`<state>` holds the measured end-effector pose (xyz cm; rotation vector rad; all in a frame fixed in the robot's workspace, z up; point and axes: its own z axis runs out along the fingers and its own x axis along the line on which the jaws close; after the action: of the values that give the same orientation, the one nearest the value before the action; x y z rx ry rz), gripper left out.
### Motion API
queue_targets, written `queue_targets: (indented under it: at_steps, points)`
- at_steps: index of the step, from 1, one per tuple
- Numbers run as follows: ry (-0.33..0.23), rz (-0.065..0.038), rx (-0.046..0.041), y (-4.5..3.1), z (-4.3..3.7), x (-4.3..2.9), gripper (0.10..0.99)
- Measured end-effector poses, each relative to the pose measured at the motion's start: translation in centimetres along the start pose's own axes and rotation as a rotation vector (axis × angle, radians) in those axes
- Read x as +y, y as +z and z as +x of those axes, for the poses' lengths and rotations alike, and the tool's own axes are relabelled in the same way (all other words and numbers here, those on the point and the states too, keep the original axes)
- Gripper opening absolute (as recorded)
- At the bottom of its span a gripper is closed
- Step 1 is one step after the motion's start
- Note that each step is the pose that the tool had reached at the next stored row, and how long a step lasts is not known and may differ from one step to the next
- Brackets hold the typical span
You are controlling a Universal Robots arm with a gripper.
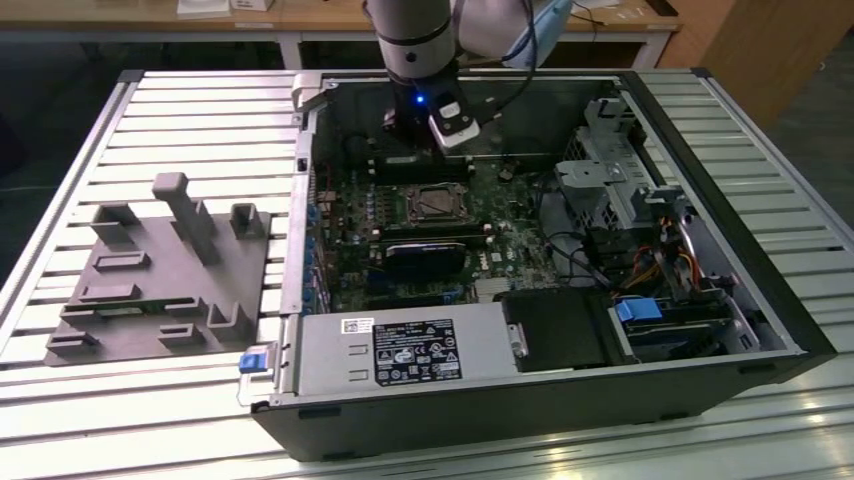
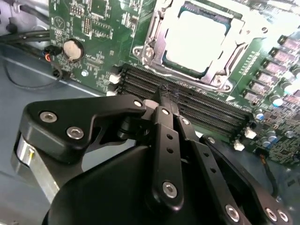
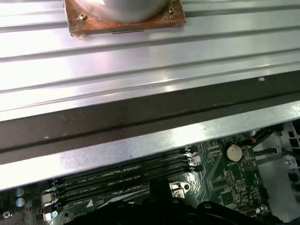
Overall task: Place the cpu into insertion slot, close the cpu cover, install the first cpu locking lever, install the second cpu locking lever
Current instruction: 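Install the first cpu locking lever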
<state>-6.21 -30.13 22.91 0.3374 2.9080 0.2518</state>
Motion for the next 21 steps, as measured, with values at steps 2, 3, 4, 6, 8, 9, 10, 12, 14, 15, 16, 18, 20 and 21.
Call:
queue_targets:
  at_steps: [2,3,4,6,8,9,10,12,14,15,16,18,20,21]
  points:
    - [0.002,0.014,0.0016,0.0,-0.01,-0.01,0.102]
    - [0.003,0.022,0.0047,0.0,-0.01,-0.02,0.102]
    - [0.004,0.03,0.0084,0.0,-0.01,-0.02,0.102]
    - [0.005,0.047,0.0159,-0.01,-0.01,-0.04,0.102]
    - [0.005,0.064,0.0241,0.0,-0.03,-0.06,0.102]
    - [0.005,0.068,0.0284,0.03,-0.05,-0.08,0.102]
    - [0.005,0.072,0.0333,0.05,-0.08,-0.1,0.102]
    - [0.005,0.078,0.0426,0.11,-0.18,-0.14,0.102]
    - [0.006,0.084,0.0528,0.17,-0.31,-0.22,0.102]
    - [0.006,0.087,0.0571,0.18,-0.37,-0.27,0.102]
    - [0.006,0.091,0.0608,0.19,-0.43,-0.34,0.102]
    - [0.006,0.097,0.0655,0.18,-0.53,-0.48,0.102]
    - [0.006,0.103,0.0696,0.19,-0.64,-0.63,0.102]
    - [0.006,0.105,0.0717,0.19,-0.7,-0.7,0.102]
